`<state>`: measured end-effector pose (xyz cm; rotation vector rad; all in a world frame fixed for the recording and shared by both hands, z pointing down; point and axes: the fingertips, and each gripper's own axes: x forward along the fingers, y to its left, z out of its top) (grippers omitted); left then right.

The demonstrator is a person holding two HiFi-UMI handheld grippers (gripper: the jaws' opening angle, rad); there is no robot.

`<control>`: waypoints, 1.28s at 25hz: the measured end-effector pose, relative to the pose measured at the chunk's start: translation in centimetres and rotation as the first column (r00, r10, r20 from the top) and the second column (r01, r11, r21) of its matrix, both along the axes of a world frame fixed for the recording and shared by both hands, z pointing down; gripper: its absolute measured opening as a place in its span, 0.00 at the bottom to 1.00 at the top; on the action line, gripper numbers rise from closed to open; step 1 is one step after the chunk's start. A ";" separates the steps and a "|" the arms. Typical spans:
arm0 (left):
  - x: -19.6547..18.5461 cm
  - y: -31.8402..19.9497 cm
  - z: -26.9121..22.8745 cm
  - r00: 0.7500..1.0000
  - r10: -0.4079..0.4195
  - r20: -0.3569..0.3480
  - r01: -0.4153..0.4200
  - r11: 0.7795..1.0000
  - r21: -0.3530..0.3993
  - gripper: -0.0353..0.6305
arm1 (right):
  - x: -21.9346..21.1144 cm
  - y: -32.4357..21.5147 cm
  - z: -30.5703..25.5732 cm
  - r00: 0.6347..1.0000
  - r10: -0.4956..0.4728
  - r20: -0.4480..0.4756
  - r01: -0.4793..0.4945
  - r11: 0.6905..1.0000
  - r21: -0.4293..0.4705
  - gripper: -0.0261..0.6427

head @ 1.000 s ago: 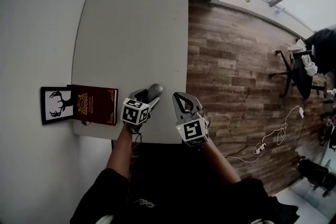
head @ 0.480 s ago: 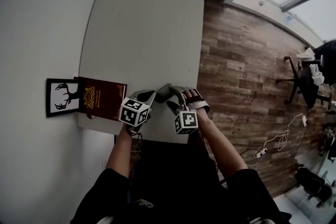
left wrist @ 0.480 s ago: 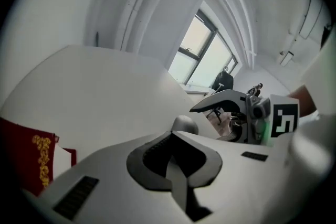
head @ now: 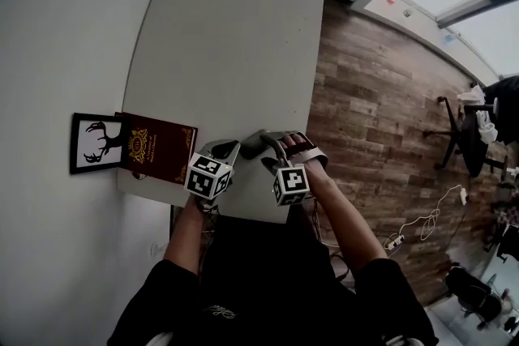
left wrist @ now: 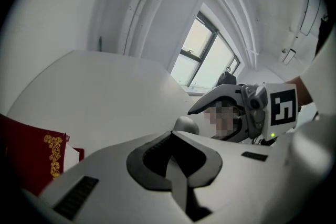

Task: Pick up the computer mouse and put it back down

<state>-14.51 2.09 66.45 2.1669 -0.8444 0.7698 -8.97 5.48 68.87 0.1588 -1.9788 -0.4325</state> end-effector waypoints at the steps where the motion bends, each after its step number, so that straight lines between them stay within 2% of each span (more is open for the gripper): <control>1: 0.0 0.0 -0.2 1.000 -0.006 -0.003 0.006 1.000 0.001 0.05 | -0.1 0.1 0.4 0.999 -0.039 -0.031 0.038 0.999 -0.033 0.53; 4: -0.1 0.4 -0.6 1.000 -0.022 -0.004 0.022 1.000 0.002 0.05 | -0.4 0.1 1.7 0.982 -0.153 -0.109 0.139 0.982 -0.129 0.54; 8: -0.4 1.1 -1.2 0.999 -0.044 -0.016 0.044 0.999 -0.001 0.05 | -0.9 -0.5 2.5 0.956 -0.243 -0.163 0.201 0.951 -0.235 0.54; 13: -0.9 1.8 -0.8 0.998 -0.054 -0.015 0.054 0.998 -0.012 0.05 | -1.1 -0.6 3.2 0.939 -0.274 -0.206 0.180 0.905 -0.385 0.55; 16: -1.2 2.1 -0.5 0.999 -0.053 -0.006 0.053 0.999 -0.010 0.05 | -1.2 -0.7 3.1 0.939 -0.280 -0.197 0.178 0.891 -0.419 0.53; 19: -1.4 2.3 -0.5 0.998 -0.058 -0.002 0.058 0.998 -0.010 0.05 | -1.1 -0.4 3.1 0.942 -0.274 -0.192 0.181 0.900 -0.397 0.50; 23: -1.7 2.4 -0.2 0.999 -0.045 0.014 0.045 0.999 -0.004 0.05 | -0.9 -0.4 3.0 0.962 -0.216 -0.166 0.145 0.922 -0.359 0.49; 28: -1.7 2.2 0.2 0.999 -0.012 0.047 0.012 1.000 0.014 0.05 | -0.7 -0.7 2.5 0.974 -0.181 -0.134 0.148 0.963 -0.224 0.49; 30: -1.5 2.6 0.5 0.996 0.045 0.072 -0.045 0.999 -0.002 0.06 | -0.6 -0.3 2.6 0.972 -0.192 -0.133 0.169 0.971 -0.168 0.49; 32: -0.8 3.4 0.9 0.986 0.147 0.074 -0.145 0.989 -0.037 0.44 | -0.8 -0.2 2.4 0.970 -0.210 -0.124 0.201 0.976 -0.081 0.49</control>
